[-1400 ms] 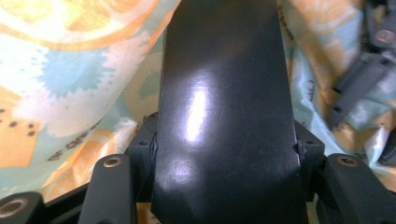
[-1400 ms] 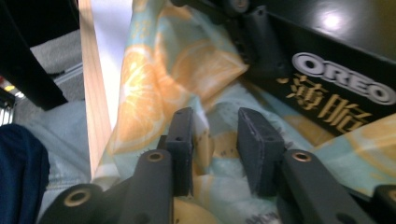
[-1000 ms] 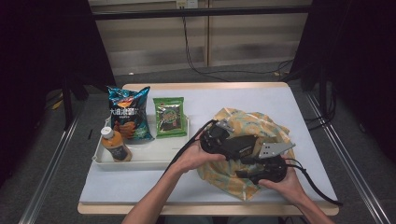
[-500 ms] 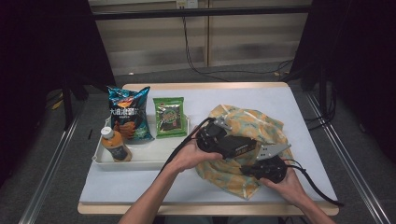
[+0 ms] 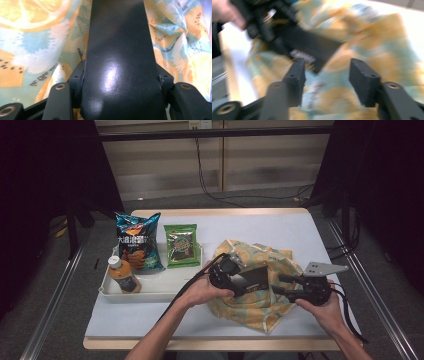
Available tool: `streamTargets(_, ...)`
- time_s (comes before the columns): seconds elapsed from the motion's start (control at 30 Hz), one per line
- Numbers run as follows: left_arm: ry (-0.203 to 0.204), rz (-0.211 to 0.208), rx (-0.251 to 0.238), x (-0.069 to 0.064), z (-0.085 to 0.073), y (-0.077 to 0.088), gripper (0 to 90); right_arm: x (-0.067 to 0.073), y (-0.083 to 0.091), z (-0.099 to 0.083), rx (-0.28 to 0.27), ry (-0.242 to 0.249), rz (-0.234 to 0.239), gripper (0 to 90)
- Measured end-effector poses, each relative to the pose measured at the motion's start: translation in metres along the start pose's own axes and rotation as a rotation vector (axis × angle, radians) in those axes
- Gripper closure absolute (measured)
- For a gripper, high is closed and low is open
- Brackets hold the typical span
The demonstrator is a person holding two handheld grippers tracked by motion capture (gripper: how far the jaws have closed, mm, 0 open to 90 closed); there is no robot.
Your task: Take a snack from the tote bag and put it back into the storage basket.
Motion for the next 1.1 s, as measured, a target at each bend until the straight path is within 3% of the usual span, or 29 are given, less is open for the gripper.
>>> streamTargets(0.13,-0.009,0.015,-0.003,-0.008,0.0,0.0,43.4,-0.009,-0.001,0.003,-0.019,-0.022,-0.059,33.7)
streamTargets(0.27,-0.044,0.0,0.008,-0.016,0.001,-0.001,43.4,-0.01,-0.015,0.003,0.007,-0.02,-0.056,31.2)
streamTargets(0.37,-0.037,-0.007,-0.002,-0.017,0.001,-0.001,43.4,-0.009,-0.02,0.002,0.025,-0.011,-0.063,33.3)
streamTargets(0.4,-0.035,-0.004,-0.002,-0.018,0.0,-0.001,43.5,-0.008,-0.022,0.001,0.038,-0.009,-0.067,49.3)
streamTargets(0.43,-0.039,-0.009,0.001,-0.018,-0.001,-0.001,43.5,-0.008,-0.022,0.001,0.038,-0.004,-0.072,54.8)
streamTargets(0.47,-0.039,-0.009,0.001,-0.018,-0.001,-0.001,43.5,-0.008,-0.022,0.001,0.038,-0.004,-0.072,54.8)
streamTargets(0.5,-0.043,-0.009,-0.005,-0.018,-0.002,0.0,43.5,-0.011,-0.02,-0.001,0.033,-0.017,-0.077,73.0)
streamTargets(0.6,-0.058,-0.011,-0.001,-0.016,-0.003,0.002,43.6,-0.015,-0.015,-0.003,0.026,-0.034,-0.074,85.5)
streamTargets(0.7,-0.039,-0.037,-0.045,-0.015,-0.012,0.008,43.6,-0.021,-0.006,-0.004,0.001,-0.053,-0.101,89.5)
streamTargets(0.8,-0.037,-0.035,-0.055,-0.013,-0.015,0.011,43.7,-0.028,0.0,-0.006,-0.012,-0.077,-0.135,90.0)
streamTargets(0.83,-0.034,-0.056,-0.068,-0.011,-0.018,0.014,43.7,-0.03,0.002,-0.008,-0.011,-0.086,-0.142,90.0)
streamTargets(1.1,-0.091,-0.097,-0.098,-0.014,-0.018,0.023,43.8,-0.038,0.005,-0.015,0.01,-0.103,-0.178,90.0)
Point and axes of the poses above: each handheld gripper's, and its own axes: y roughly backward along the jaws, z roughly out of its top, x roughly to its left, the point moved 2 cm from there along -y, roughly forward along the jaws, and after that the axes turned 1 degree about -x, right-handed, at the moved point
